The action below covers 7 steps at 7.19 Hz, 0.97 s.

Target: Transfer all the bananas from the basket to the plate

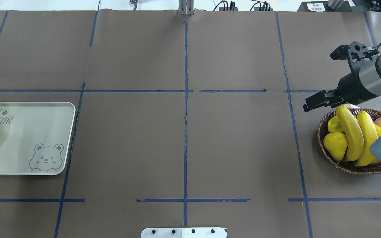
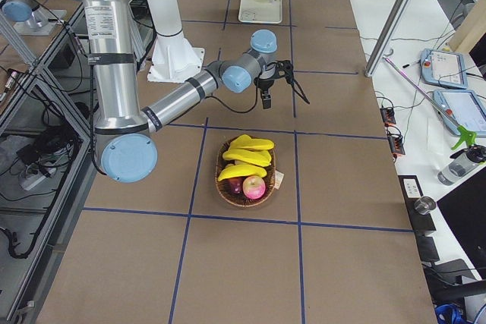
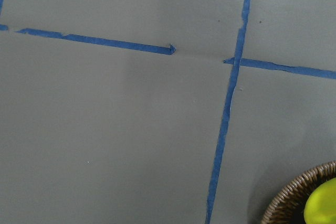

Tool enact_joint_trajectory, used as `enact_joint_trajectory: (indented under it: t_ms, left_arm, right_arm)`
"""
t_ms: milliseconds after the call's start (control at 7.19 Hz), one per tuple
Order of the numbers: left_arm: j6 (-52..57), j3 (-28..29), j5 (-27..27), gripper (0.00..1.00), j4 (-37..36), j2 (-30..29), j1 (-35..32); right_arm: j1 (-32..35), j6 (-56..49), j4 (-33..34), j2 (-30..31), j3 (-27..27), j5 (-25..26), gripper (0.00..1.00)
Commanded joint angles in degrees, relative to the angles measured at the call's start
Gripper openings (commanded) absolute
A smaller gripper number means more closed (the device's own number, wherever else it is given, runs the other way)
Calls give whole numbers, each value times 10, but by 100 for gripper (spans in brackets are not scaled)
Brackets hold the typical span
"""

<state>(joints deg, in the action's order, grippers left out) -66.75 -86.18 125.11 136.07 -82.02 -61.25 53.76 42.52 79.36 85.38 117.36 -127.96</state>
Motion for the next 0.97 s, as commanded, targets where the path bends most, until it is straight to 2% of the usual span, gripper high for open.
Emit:
enact_joint_trajectory:
  t_ms: [0, 139, 278, 417, 695, 834]
  left_arm:
    - [1, 11, 15, 37, 7, 3, -29]
    - [13, 14, 10, 53, 7, 3, -35]
    - [63, 15, 11, 99, 6, 2, -40]
    - [85, 7, 23, 100, -4, 2, -60]
    - [128, -18, 117, 100, -13, -2, -113]
    - [128, -62, 118, 100, -13, -3, -120]
  right_arm:
    - [0, -3, 0, 4, 4, 0, 100]
    - [0, -3, 0, 4, 4, 0, 100]
    - [0, -3, 0, 4, 4, 0, 100]
    - [1, -3, 0, 5, 4, 1, 100]
    - [2, -5, -1, 30, 7, 11, 100]
    - [1, -12, -2, 53, 13, 27, 100]
